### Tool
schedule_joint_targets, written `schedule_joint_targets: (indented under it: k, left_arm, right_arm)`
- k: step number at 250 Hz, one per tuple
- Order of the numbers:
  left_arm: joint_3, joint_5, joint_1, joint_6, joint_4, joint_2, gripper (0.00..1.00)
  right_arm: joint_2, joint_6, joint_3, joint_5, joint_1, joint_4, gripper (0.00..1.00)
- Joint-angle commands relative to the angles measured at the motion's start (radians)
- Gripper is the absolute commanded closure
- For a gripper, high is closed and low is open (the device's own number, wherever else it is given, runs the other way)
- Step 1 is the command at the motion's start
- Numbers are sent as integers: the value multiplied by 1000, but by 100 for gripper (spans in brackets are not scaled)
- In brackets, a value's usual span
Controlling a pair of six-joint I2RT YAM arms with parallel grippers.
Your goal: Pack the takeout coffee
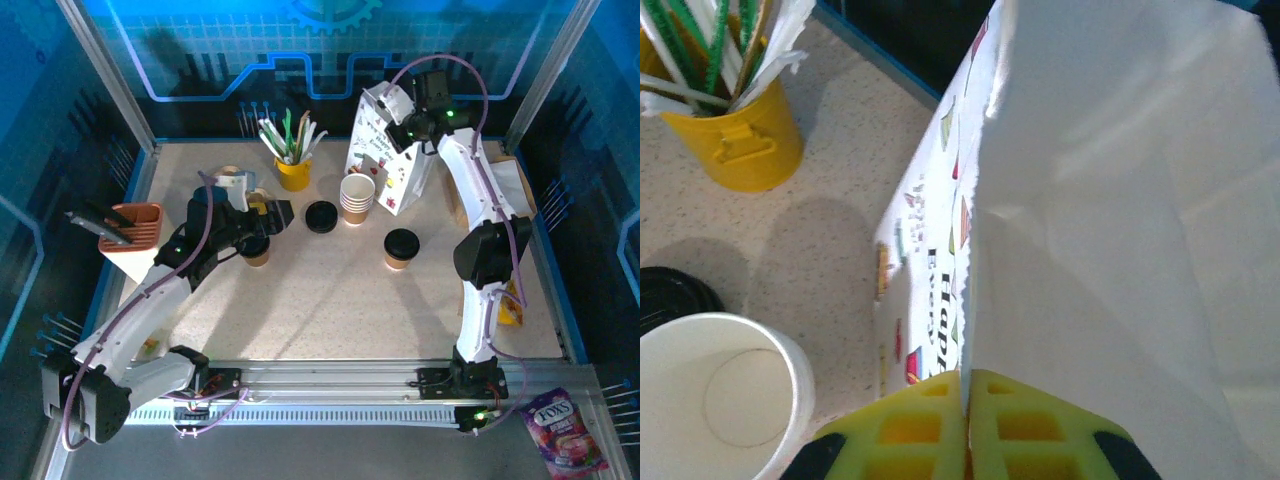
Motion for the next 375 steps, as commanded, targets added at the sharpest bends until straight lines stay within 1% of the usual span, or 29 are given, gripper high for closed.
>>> schedule_joint_targets:
  k: [1,35,70,105,133,169,212,238,256,284,328,356,375]
  left_arm:
    - [-7,8,-4,-2,30,10,9]
    - [-6,5,-4,1,33,12,9]
    - [4,7,-5,0,31,14,9]
    - [11,-2,-4,7,25,16,9]
    - [37,-8,-3,5,-3,25,9]
    - [73,-23,2,-20,-45,28,9]
    - [95,-36,42,-73,-90,24,8]
    - [99,-38,91,-106,-122,12,8]
    - [94,-39,140,-139,-143,-3,8]
    - [66,-29,231,-203,-162,-30,8]
    - [17,37,370,-277,-188,-81,7]
    - [36,43,391,-243,-238,-92,7]
    - [69,58,391,-208,-283,-83,7]
  right_arm:
    - [-20,-26,51,89,-13,-3,98]
    - [-36,-38,95,211,-2,24,99]
    - [-67,-47,155,304,14,41,99]
    - [-134,-39,170,352,41,44,99]
    - [-203,-23,166,380,81,27,99]
    - [-325,-27,93,422,172,28,99]
    - [-478,-70,-34,524,340,37,99]
    - [-572,-102,-124,525,454,27,99]
    - [-628,-97,-176,512,519,13,99]
    - [-703,-68,-230,458,607,-41,99]
    - [-790,-38,-318,373,753,-134,99]
    - [-826,-16,-388,303,819,-159,99]
    - [-842,-4,-436,246,836,-163,100]
